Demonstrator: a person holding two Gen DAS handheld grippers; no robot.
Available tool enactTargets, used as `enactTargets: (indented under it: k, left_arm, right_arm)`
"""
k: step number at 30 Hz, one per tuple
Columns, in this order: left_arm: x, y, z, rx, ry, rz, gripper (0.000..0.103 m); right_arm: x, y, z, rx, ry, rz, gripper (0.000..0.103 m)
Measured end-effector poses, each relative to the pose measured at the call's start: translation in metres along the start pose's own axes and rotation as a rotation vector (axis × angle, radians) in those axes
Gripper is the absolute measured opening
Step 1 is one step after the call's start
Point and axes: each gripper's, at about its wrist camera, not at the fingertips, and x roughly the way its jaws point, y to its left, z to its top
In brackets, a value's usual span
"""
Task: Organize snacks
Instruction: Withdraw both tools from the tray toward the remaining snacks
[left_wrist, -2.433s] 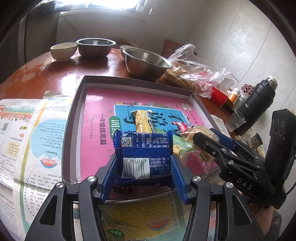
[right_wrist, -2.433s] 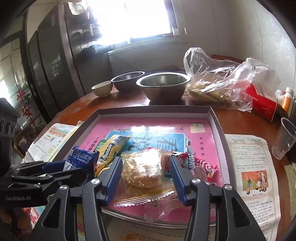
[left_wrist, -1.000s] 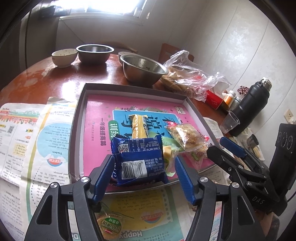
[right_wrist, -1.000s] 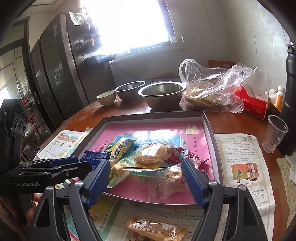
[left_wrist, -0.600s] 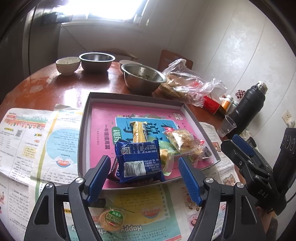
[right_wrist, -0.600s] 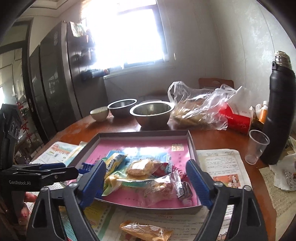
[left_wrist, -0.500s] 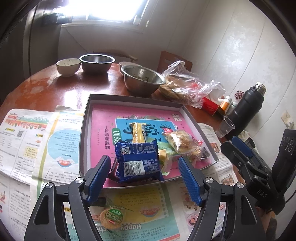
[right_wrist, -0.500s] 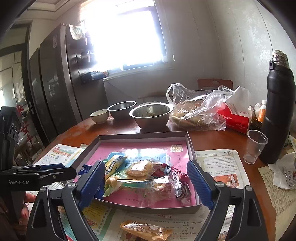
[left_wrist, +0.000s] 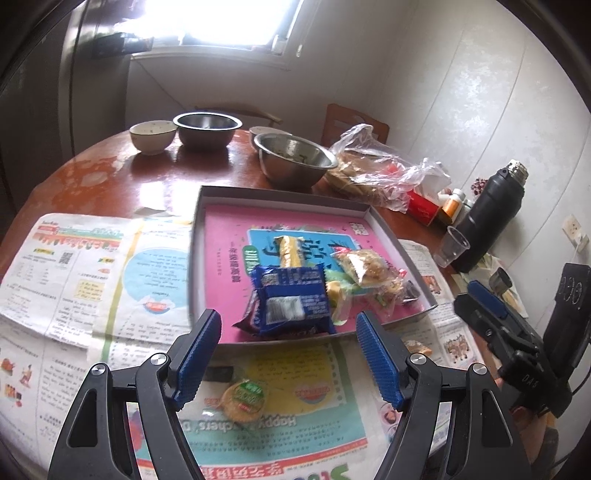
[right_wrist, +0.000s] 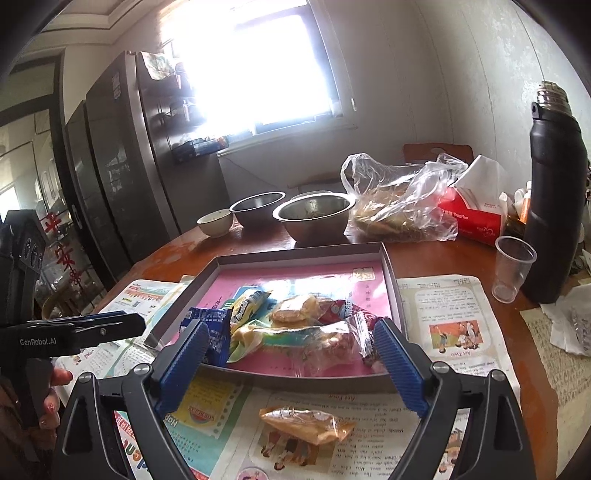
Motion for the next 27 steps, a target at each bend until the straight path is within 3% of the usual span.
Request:
enactTargets:
  k: [11, 27]
  left_arm:
    - [-0.011, 0.011, -0.014, 0.000, 0.024, 0.033, 0.077]
    - [0.015, 0.030, -0.049, 0.021, 0.155, 0.092, 0.077]
  right_arm:
    - [-0.008, -0.011, -0.011, 0.037, 0.026, 0.002, 0.091]
    - [0.001, -0.007, -0.047, 0.035, 0.128, 0.003, 0.091]
